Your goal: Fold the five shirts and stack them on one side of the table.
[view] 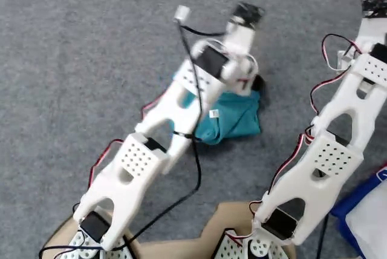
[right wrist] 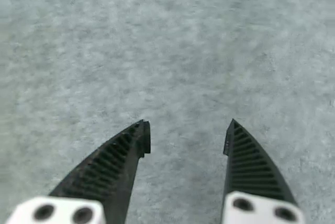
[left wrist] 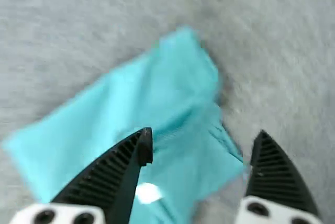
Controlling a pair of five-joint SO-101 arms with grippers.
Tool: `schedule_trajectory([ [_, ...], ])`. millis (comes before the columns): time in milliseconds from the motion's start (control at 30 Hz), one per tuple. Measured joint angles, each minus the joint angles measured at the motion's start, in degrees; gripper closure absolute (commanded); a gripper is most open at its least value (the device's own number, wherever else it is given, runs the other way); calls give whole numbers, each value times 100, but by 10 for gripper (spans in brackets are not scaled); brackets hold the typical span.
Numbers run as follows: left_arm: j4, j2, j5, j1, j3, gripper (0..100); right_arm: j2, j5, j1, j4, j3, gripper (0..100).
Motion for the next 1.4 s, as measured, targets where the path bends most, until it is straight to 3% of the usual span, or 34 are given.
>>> schedule_trajectory([
  [200,466,35,9,-1284,-334,907,0,431,-712,853,-422,757],
  [467,747,404,-176,-2505,677,981,-97,888,-2760,3182,-1705,757],
  [700,826,299,-607,-3323,1108,982,-387,1248,-4378,3358,-1292,917],
  [800,826,-97,-756,-3719,1451,982,-387,1433,-4914,3358,-1081,920],
  [1133,826,-1952,-1495,-4598,4018,982,343,1459,-5055,3358,-1055,810],
  [1400,826,-3596,-1890,-4563,6892,982,413,1459,-4738,3358,-413,810],
])
